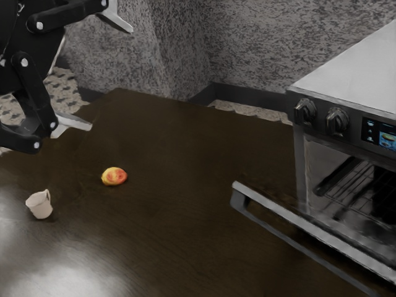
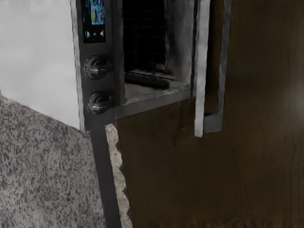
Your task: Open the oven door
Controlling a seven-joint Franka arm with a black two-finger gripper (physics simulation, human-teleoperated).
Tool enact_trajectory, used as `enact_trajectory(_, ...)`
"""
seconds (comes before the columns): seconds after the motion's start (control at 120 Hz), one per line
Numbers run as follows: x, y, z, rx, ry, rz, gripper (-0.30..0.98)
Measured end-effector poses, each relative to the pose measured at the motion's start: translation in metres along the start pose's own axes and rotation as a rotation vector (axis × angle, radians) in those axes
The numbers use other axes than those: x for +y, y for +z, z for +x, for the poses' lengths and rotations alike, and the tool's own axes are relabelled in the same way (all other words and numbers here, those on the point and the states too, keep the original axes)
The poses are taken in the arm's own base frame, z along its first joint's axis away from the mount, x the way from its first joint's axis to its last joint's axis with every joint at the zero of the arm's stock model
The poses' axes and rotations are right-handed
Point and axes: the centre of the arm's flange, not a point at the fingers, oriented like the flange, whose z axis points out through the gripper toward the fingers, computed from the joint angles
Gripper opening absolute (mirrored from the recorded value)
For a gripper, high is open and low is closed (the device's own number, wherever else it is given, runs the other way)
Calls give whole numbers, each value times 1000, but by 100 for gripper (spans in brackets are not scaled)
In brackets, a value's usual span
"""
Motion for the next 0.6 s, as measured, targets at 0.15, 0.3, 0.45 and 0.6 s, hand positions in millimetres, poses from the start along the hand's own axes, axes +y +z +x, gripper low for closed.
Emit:
enact_trajectory(0.15,-89,333,-232,-185,-606,-498,68)
enact_trajectory(0.3,-58,426,-206,-179,-738,-720,68)
enact_trajectory(0.45,-52,431,-203,-217,-886,-764,68)
enact_trajectory(0.6,-50,431,-204,-273,-1003,-772,68)
